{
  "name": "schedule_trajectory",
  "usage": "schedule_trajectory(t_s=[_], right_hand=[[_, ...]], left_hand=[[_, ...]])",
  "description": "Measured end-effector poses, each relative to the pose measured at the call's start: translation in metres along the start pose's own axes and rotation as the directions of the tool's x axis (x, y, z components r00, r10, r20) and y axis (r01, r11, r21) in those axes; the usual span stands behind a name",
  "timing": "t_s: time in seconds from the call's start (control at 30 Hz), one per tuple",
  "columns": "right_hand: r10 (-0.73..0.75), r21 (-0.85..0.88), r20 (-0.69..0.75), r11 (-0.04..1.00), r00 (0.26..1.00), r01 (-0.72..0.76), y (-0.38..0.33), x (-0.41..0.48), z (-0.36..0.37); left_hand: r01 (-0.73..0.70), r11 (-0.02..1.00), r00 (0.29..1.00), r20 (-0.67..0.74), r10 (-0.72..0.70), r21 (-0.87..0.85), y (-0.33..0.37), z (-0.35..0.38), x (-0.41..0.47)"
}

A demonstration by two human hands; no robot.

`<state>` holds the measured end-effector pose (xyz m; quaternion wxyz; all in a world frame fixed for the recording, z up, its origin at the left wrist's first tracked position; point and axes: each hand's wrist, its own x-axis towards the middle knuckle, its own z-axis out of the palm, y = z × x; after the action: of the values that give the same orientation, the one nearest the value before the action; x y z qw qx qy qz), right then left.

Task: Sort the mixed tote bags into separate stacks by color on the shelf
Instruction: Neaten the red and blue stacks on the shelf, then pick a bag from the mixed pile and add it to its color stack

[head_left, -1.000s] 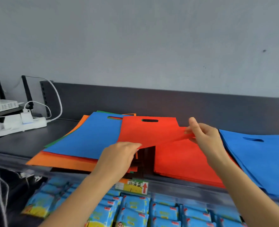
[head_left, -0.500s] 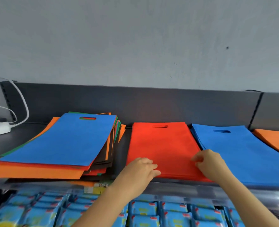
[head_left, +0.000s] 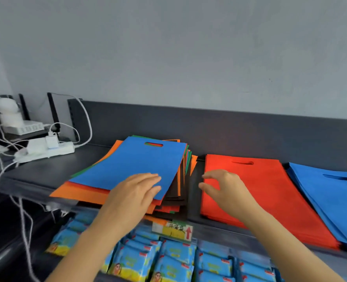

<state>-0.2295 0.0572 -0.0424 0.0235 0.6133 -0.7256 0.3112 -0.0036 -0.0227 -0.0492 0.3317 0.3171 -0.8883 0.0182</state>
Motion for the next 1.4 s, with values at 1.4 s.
schedule_trajectory(t_s=[1.4], right_hand=[[0.390,0.606,0.529,0.447,0.753,-0.658,-0.013,0.023,0.000]], left_hand=[[-0.012,1.000,0.997,0.082,0.013,-0.010,-0.046,-0.030,-0.013]])
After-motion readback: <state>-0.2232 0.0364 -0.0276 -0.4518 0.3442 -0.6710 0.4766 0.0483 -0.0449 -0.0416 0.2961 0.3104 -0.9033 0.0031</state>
